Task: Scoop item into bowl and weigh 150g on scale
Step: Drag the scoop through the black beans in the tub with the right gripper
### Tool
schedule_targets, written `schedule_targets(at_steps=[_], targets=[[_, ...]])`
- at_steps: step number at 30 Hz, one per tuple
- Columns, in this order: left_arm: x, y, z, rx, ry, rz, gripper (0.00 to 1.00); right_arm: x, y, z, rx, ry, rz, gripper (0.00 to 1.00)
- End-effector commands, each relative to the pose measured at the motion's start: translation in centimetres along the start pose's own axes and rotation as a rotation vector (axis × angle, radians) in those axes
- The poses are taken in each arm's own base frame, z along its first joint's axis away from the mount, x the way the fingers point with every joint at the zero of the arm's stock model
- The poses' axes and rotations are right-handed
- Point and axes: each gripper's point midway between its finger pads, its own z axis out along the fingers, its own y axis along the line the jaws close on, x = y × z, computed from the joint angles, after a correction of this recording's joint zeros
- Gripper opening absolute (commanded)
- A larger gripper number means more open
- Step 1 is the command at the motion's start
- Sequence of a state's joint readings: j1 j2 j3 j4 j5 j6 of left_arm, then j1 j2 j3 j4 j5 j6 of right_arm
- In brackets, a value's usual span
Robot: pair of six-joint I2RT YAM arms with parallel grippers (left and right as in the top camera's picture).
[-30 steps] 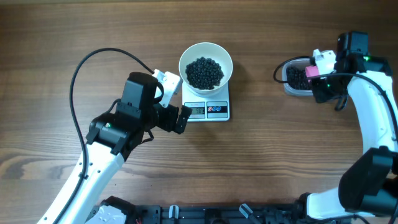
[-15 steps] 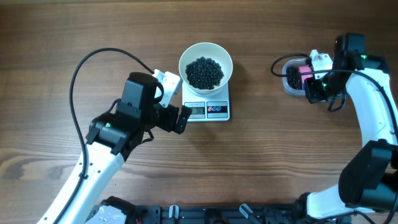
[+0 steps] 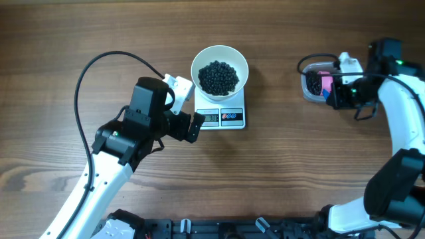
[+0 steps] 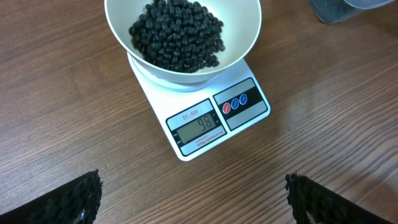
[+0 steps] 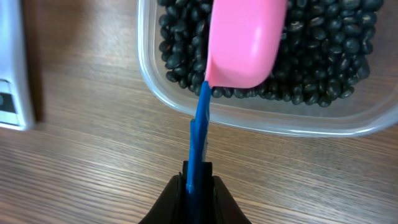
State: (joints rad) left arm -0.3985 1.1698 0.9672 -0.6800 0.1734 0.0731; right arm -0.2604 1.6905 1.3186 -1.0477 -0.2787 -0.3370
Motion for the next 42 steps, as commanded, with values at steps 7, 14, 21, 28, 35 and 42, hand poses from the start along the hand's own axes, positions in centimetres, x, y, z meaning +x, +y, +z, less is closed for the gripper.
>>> schedule_targets(at_steps=[7,14,21,28,35,42], targets=[[0.2,-0.4,0.2,0.019,0.006,0.004,1.00,0.1,1.3,-0.8,-0.209,-0.052,0.092,0.04],[0.2,-0.4,0.2,0.019,0.006,0.004,1.00,-0.2,1.8,-1.0,-0.237,-0.064,0.094,0.04],[0.2,-0.4,0.2,0.019,0.006,0.005,1.00,-0.2,1.8,-1.0,-0.239,-0.059,0.149,0.04],[0.2,-0.4,0.2,0.019,0.006,0.005,1.00,-0.6,1.6,-1.0,-0.233,-0.074,0.146,0.04],[0.2,-0.4,0.2,0.019,0.006,0.004,1.00,-1.2,2.0,-1.1,-0.263,-0.101,0.156,0.04],[0.2,-0.4,0.2,0.019,0.007,0.004,1.00,-1.2,1.9,-1.1,-0.262,-0.101,0.153,0.04]])
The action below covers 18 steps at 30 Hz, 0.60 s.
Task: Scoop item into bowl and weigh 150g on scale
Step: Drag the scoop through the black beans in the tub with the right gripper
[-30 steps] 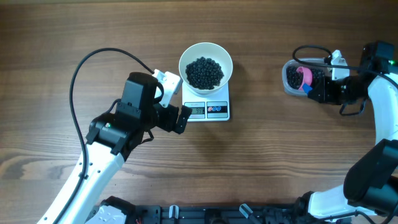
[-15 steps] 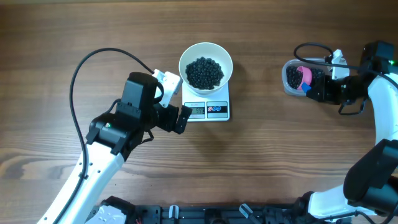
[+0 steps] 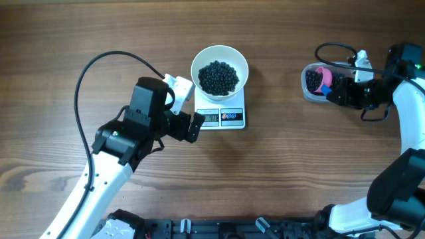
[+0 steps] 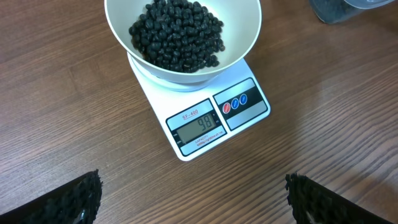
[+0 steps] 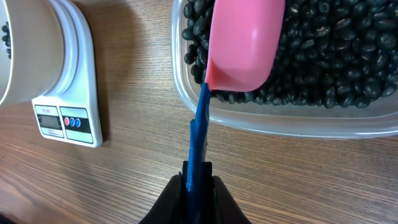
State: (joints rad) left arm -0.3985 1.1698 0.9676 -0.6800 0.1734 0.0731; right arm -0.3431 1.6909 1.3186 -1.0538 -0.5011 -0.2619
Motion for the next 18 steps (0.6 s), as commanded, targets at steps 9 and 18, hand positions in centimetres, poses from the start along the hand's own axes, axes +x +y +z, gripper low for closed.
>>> schedule_targets(at_steps=[9,18], targets=[[0.23,-0.41,0.23,0.019,0.007,0.004,1.00,0.33,0.70,0.31,-0.044,0.017,-0.012,0.04],[0.24,-0.41,0.23,0.019,0.007,0.004,1.00,0.30,0.74,0.28,-0.049,0.015,-0.009,0.04]])
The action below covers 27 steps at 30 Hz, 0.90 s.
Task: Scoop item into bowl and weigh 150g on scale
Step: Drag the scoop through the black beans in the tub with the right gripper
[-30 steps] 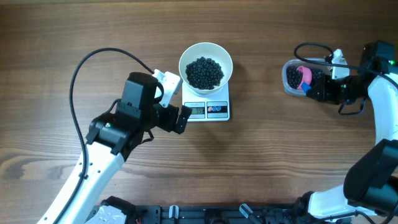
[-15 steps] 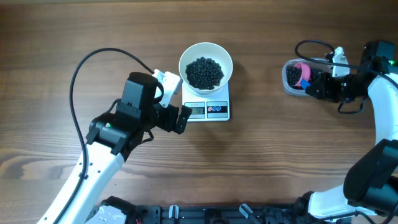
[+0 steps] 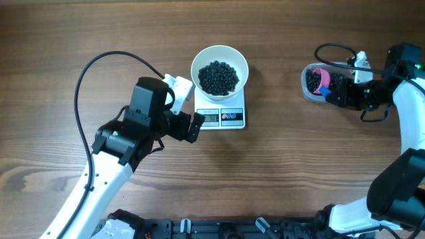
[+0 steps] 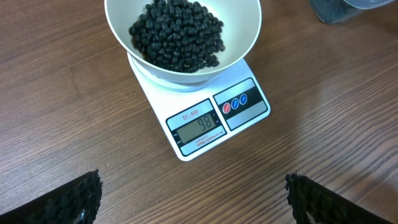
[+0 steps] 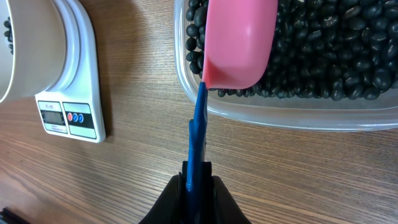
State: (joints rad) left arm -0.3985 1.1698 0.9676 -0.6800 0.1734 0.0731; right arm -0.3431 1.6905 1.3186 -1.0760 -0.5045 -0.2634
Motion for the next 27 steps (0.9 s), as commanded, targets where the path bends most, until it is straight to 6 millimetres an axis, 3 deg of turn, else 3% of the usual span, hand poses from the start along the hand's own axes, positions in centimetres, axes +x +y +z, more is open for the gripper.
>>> schedule_targets(at_steps=[1,20,27], targets=[[0.2,-0.4,0.2,0.019,0.007,0.004,1.00,-0.3,0.8,0.2,-0.058,-0.009,-0.017,0.04],[0.2,-0.4,0.2,0.019,0.007,0.004,1.00,-0.5,-1.0,-2.2,-0.168,-0.103,0.116,0.04],[0.2,-0.4,0.2,0.019,0.007,0.004,1.00,-1.1,-0.7,-3.3,-0.256,-0.156,0.150,0.05]])
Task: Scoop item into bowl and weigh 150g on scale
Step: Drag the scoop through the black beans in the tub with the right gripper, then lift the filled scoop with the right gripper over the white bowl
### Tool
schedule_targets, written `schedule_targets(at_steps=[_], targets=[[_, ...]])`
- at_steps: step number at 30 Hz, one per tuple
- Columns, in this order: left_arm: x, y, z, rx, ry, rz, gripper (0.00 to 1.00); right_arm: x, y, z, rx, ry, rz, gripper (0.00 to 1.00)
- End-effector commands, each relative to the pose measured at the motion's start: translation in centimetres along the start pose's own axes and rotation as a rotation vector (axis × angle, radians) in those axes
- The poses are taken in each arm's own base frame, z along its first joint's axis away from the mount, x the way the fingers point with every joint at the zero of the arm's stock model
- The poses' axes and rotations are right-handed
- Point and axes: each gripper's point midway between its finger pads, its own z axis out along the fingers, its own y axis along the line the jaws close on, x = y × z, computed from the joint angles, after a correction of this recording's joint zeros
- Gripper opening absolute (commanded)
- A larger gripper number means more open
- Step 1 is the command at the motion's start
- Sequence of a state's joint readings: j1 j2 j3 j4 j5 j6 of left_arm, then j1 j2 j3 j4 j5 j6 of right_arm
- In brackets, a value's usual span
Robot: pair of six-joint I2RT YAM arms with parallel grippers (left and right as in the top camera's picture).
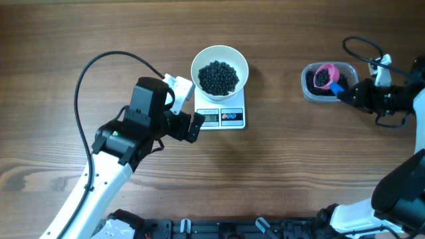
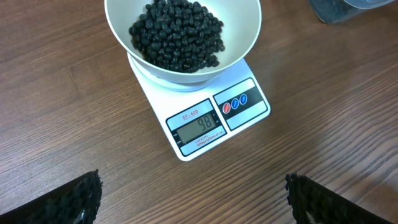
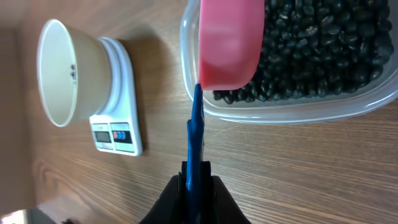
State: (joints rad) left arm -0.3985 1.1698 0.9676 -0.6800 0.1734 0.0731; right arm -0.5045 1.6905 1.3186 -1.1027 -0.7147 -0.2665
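Observation:
A white bowl (image 2: 182,37) of black beans sits on the white scale (image 2: 214,121), whose display reads 98. My left gripper (image 2: 193,199) hangs open just in front of the scale with nothing between its fingers. At the right a clear container (image 1: 312,89) holds more black beans (image 3: 317,50). My right gripper (image 3: 196,171) is shut on the blue handle of a pink scoop (image 3: 229,40). The scoop's cup (image 1: 325,75) is over the container, and the overhead view shows dark beans in it.
Bowl (image 3: 57,71) and scale (image 3: 118,121) lie well to the left of the container, with bare wooden table (image 1: 279,153) between them. A black cable (image 1: 99,63) loops behind the left arm.
My right gripper has drawn back to the right and stands higher over the container. The scoop now shows beans in its cup. The left arm is unmoved and the scale still reads 98.
At first the scoop lay low over the beans in the container, my right gripper shut on its handle. Then the arm had shifted right with the scoop at the container's left part. Now the scoop is raised with beans in it. The left gripper stayed open throughout.

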Motion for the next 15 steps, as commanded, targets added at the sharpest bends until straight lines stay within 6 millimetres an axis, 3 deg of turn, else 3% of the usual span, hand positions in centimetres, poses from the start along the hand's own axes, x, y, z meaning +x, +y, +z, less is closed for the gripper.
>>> schedule_targets(at_steps=[1,7,15], targets=[[0.2,-0.4,0.2,0.019,0.007,0.004,1.00,-0.5,0.6,-0.5,-0.092,-0.039,0.017,0.04],[0.2,-0.4,0.2,0.019,0.007,0.004,1.00,-0.6,0.3,-1.7,-0.143,-0.074,0.068,0.04],[0.2,-0.4,0.2,0.019,0.007,0.004,1.00,-1.9,3.9,-3.1,-0.374,-0.155,0.079,0.04]])
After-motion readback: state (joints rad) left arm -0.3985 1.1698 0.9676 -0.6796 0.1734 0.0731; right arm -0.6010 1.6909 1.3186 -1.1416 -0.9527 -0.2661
